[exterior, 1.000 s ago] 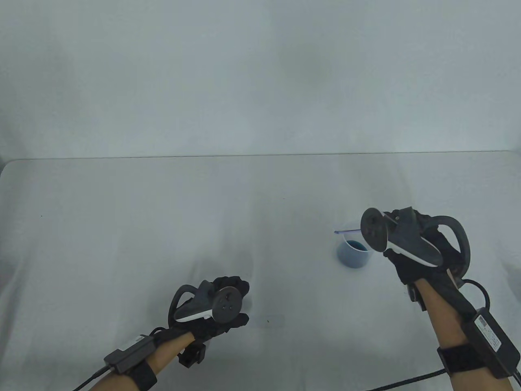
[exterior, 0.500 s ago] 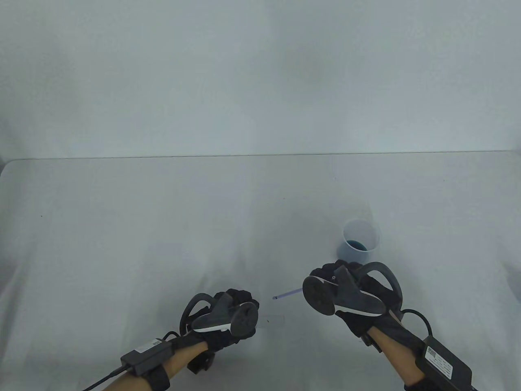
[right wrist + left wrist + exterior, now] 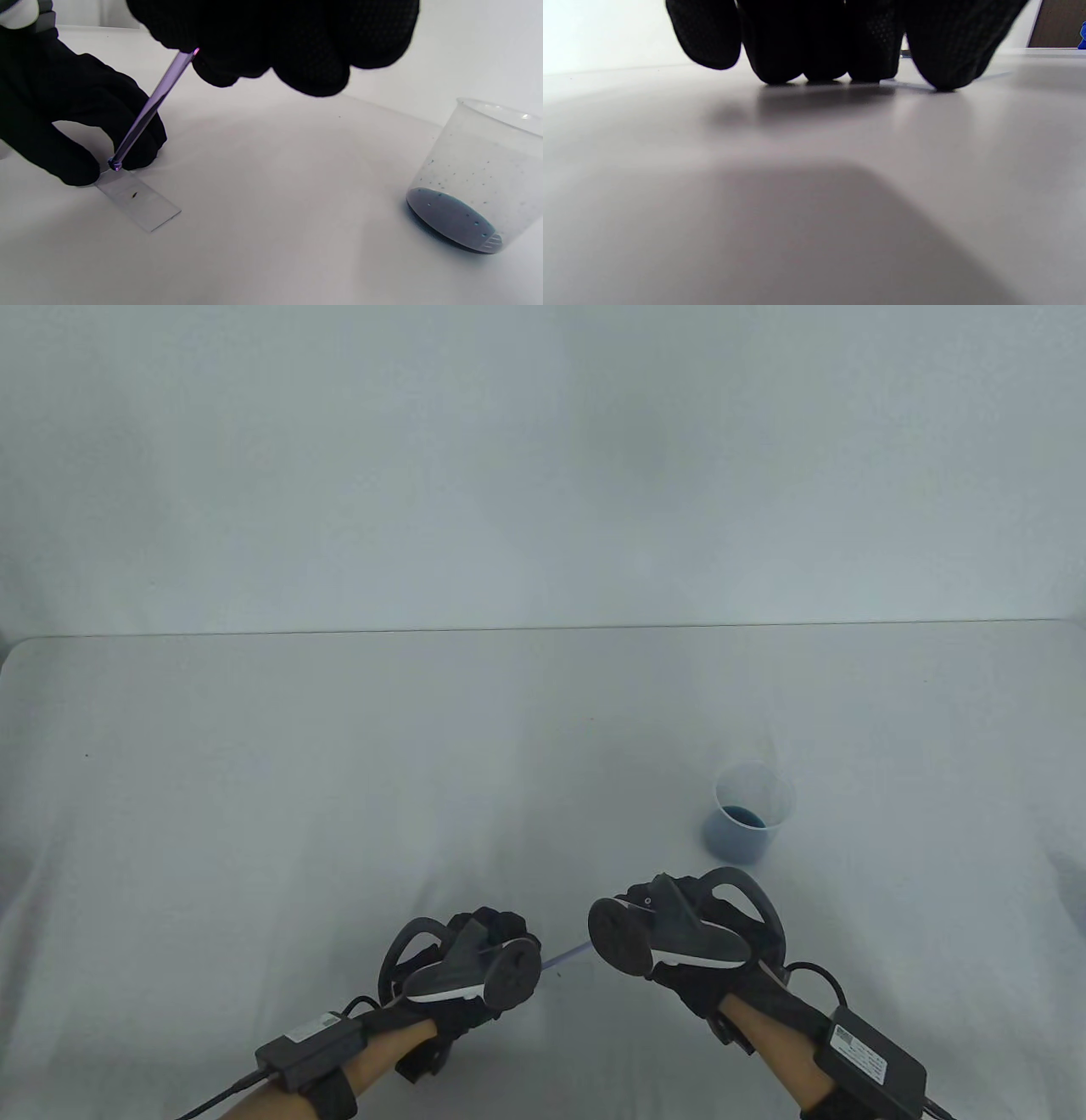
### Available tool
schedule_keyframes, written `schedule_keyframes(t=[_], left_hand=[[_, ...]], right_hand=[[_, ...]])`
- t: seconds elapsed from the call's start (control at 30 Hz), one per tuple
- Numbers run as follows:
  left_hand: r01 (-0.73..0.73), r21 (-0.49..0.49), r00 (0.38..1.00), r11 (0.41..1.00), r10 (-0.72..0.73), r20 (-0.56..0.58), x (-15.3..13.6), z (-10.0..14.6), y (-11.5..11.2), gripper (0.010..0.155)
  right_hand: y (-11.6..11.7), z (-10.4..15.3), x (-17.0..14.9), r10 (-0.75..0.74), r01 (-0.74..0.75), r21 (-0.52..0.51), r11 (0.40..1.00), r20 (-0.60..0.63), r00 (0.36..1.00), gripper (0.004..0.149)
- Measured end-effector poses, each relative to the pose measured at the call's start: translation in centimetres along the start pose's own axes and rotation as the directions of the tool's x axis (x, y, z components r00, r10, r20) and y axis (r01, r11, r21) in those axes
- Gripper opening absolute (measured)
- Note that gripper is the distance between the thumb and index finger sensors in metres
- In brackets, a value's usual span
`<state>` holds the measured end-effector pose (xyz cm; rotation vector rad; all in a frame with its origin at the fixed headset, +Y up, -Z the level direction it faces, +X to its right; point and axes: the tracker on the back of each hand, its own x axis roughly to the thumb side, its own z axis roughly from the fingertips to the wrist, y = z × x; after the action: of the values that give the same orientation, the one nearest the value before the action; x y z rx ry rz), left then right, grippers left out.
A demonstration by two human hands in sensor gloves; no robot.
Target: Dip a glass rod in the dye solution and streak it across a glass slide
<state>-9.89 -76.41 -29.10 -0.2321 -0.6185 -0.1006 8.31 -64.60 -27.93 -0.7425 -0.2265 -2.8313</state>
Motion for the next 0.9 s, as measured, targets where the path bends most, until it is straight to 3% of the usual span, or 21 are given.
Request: schedule_keyframes(t=[0.47, 0.9], left_hand=[[0.013, -0.002, 1.000, 1.000, -0.013, 0.002, 0.1, 0.0, 0.1, 0.056], [0.017, -0.004, 1.000, 1.000, -0.017, 0.002, 0.2, 0.0, 0.1, 0.056]], right_hand=[[0.4, -0.3, 0.2, 0.012, -0.011, 0.021, 1.000, -0.006, 1.000, 0.042], [0.2, 0.4, -1.6, 0.025, -0.021, 0.076, 0.997, -0.049, 0.998, 0.042]])
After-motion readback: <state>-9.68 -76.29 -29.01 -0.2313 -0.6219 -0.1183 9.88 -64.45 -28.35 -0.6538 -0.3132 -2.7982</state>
